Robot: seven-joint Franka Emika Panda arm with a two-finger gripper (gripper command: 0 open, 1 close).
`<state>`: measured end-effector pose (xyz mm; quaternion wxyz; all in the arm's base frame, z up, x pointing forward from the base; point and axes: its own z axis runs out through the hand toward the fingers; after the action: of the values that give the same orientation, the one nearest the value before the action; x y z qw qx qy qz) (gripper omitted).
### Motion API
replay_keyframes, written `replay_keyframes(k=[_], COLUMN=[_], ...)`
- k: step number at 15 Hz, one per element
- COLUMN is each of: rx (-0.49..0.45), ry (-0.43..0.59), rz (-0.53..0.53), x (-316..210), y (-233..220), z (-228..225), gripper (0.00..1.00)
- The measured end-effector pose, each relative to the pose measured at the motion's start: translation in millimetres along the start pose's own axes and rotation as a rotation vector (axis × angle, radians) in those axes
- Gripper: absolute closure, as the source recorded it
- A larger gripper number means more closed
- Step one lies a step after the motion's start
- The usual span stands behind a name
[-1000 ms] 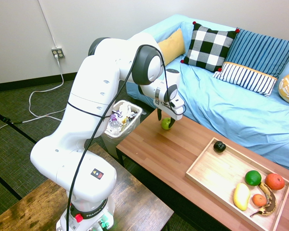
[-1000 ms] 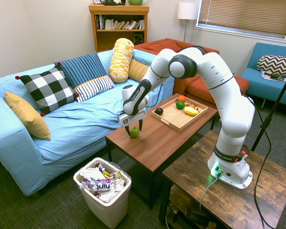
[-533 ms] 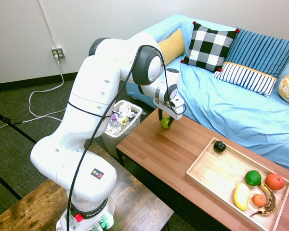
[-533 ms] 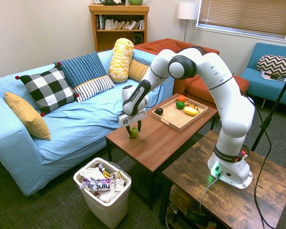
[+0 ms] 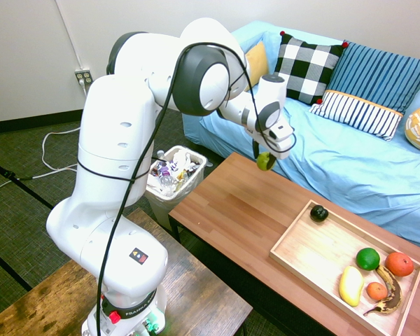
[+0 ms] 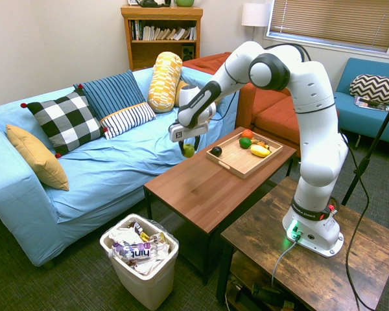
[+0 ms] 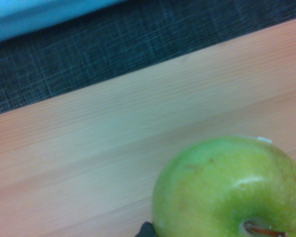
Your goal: Put the apple in the tray
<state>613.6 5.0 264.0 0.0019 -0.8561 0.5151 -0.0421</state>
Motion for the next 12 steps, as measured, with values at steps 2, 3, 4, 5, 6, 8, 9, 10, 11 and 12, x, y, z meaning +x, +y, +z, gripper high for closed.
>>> replay_keyframes(k=[2, 3, 4, 5, 6, 8, 9, 10, 11, 12], rx=[0.014, 0.017, 0.017, 0.014, 0.011, 0.004, -0.006, -0.014, -0.022, -0.029], ry=[0.013, 0.012, 0.007, -0.004, -0.015, -0.036, -0.051, -0.066, -0.08, -0.092], rz=[0.063, 0.093, 0.122, 0.148, 0.172, 0.22, 0.243, 0.26, 0.276, 0.289], x=[49.9, 73.7, 96.2, 117.1, 135.2, 164.5, 177.2, 186.0, 193.0, 199.0], y=[36.7, 57.1, 78.2, 100.2, 121.9, 159.1, 177.9, 192.4, 204.6, 214.7], z=[-19.7, -23.9, -23.7, -20.2, -15.5, -3.6, 7.8, 19.7, 30.9, 41.6], gripper=[1.0, 1.0, 1.0, 1.0, 1.0, 1.0, 1.0, 1.0, 1.0, 1.0])
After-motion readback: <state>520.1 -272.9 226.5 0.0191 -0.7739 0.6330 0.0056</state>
